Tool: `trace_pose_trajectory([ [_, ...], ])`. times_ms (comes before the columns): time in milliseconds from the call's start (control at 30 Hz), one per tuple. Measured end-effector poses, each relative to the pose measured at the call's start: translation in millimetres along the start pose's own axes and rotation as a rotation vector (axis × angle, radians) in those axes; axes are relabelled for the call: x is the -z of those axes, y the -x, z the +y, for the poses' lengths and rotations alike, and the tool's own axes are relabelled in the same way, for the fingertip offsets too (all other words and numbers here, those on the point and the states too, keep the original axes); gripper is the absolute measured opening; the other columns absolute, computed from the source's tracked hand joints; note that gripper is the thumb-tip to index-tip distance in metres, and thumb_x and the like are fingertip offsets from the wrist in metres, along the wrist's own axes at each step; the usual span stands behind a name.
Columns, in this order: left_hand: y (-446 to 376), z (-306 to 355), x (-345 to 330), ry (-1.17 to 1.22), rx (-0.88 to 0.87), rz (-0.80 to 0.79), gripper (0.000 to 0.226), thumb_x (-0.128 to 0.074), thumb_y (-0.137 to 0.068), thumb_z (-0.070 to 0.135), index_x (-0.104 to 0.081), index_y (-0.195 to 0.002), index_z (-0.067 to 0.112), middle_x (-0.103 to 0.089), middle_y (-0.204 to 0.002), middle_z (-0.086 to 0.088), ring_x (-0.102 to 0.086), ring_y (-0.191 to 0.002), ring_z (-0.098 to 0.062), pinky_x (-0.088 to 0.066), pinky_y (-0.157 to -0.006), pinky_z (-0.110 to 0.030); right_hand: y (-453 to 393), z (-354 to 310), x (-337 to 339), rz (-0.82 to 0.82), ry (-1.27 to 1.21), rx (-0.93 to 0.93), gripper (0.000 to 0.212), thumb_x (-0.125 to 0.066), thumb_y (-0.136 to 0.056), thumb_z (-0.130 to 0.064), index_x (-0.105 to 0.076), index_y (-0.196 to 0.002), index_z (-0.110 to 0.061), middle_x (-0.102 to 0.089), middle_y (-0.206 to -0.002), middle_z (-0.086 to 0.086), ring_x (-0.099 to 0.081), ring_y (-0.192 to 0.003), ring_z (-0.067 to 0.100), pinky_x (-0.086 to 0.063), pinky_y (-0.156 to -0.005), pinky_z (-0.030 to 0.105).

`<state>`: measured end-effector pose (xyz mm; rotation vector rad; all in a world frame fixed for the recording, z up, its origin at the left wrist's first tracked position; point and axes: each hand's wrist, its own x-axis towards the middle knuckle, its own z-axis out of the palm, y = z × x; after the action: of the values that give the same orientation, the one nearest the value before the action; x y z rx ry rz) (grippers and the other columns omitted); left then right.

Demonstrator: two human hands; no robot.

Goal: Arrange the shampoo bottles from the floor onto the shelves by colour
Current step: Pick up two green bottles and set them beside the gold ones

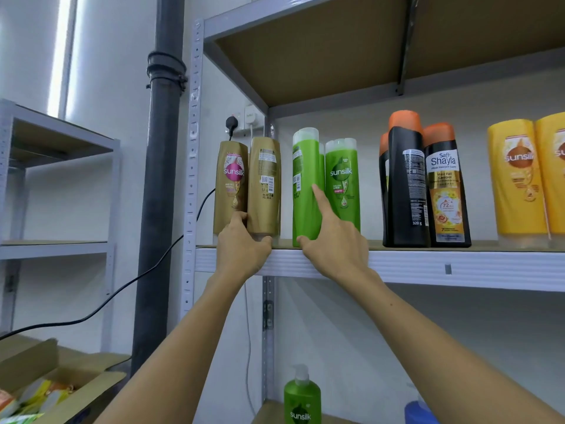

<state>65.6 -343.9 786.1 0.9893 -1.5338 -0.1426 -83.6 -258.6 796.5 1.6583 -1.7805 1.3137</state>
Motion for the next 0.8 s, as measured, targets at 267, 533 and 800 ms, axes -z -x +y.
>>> trace_pose_trajectory([
  [267,2.7,1.0,-0.7,0.012,0.037,0.008,0.063,-0.077,-0.083,0.026,-0.046,-0.137,0.014,-0.065,-0.124,-0.008,-0.060,-0.113,-0.027,-0.051,-0.098,-0.041,-0.1,0.3,-0.5,0.003,0.000,-0.001,0.098,-0.070,-0.091,-0.037,0.001,-0.158,-0.047,-0.051,-0.067,-0.008,-0.042,-0.056,0.007,-0.035,-0.055,0.031],
  [533,4.8,8.8,2.6,0.032,0.104,-0.009,0.058,-0.074,-0.085,0.021,-0.046,-0.135,0.012,-0.061,-0.124,-0.009,-0.056,-0.108,-0.025,-0.047,-0.090,-0.033,0.5,-0.9,0.5,0.000,-0.008,-0.005,0.097,-0.070,-0.091,-0.036,0.000,-0.158,-0.046,-0.050,-0.067,-0.008,-0.048,-0.061,0.016,-0.037,-0.059,0.031],
  [800,6.2,14.0,5.6,0.055,0.172,-0.033,0.052,-0.075,-0.085,0.021,-0.047,-0.127,0.007,-0.055,-0.112,-0.005,-0.050,-0.098,-0.021,-0.043,-0.081,-0.030,1.3,-3.3,3.5,-0.040,0.004,-0.011,0.098,-0.069,-0.092,-0.038,0.004,-0.157,-0.046,-0.051,-0.068,-0.005,-0.042,-0.057,0.009,-0.032,-0.051,0.030],
])
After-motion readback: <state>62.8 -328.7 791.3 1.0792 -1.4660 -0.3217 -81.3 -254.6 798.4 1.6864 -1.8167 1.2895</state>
